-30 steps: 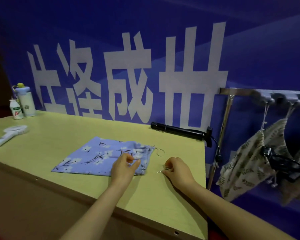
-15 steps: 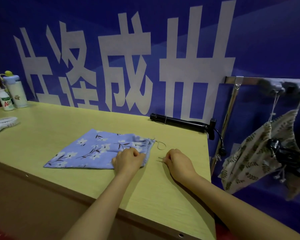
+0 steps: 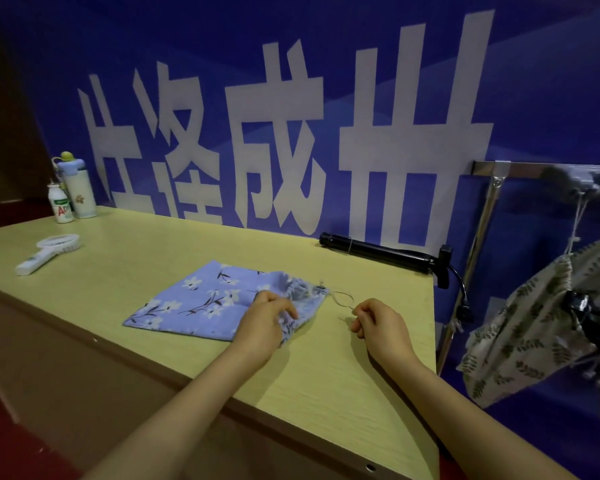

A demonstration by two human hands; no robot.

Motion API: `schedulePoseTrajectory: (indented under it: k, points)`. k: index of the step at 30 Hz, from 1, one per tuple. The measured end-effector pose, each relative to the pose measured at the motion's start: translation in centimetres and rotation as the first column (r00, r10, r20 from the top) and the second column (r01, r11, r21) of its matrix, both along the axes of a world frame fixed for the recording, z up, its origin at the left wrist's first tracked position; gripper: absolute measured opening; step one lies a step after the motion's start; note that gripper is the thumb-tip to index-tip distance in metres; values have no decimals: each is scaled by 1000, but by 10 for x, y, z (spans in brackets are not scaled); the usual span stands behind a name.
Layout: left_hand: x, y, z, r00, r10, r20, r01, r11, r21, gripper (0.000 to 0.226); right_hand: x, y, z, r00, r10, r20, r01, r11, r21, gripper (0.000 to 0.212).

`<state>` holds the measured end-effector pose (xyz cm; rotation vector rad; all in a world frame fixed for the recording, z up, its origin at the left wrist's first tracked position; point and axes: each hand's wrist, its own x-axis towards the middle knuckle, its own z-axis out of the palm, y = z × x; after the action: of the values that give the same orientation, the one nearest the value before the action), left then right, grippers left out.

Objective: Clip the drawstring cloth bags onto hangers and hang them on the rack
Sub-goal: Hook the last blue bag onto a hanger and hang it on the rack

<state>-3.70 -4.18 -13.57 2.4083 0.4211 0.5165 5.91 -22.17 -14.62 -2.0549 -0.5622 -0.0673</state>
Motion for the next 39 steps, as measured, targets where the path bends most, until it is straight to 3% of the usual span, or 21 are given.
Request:
schedulePoseTrajectory:
  k: [2, 4, 8, 12, 17, 20, 23, 26, 28, 32, 37, 39]
  points:
    - [-3, 4, 9, 987, 2, -162, 15, 995, 103, 38, -1, 0, 1, 1000, 4, -10, -4, 1000, 9, 19]
    - [-6, 7, 18, 973, 30, -231, -1, 992, 126, 46, -2, 0, 1, 1000, 7, -8, -6, 1000, 10, 19]
    - [-19, 2, 37, 971, 19, -239, 7, 994, 106, 59, -4, -1, 2, 999, 16, -28, -15, 999, 34, 19]
    - [-32, 2, 58, 970, 2, -243, 15, 998, 66, 68, -13, -3, 13, 999, 31, -17, -27, 985, 171, 15]
    - [-51, 7, 90, 986, 43, -161, -27, 995, 100, 62, -62, 26, 45, 976, 206, 70, -217, 947, 236, 14]
    - [-71, -2, 118, 997, 42, -60, -35, 993, 109, 53, -90, 58, 77, 899, 388, 204, -414, 905, 101, 15]
    - [-100, -6, 152, 994, 102, -30, -99, 990, 105, 58, -102, 89, 100, 839, 466, 280, -459, 884, -94, 15]
    - [-137, -5, 180, 975, 216, -62, -206, 969, 136, 59, -117, 117, 113, 782, 585, 215, -549, 810, -209, 12]
    - [-156, -5, 189, 969, 230, -84, -225, 972, 70, 51, -135, 131, 112, 697, 698, 164, -652, 713, -258, 14]
    - [-188, -3, 189, 962, 235, -136, -236, 972, 11, 38, -183, 143, 101, 540, 840, 60, -792, 530, -303, 39]
    - [-207, 3, 171, 959, 240, -151, -255, 963, -88, 57, -193, 130, 96, 543, 839, -40, -805, 506, -310, 33]
    - [-204, 1, 166, 973, 209, -98, -223, 961, -166, 38, -190, 123, 92, 568, 823, -30, -776, 523, -352, 28]
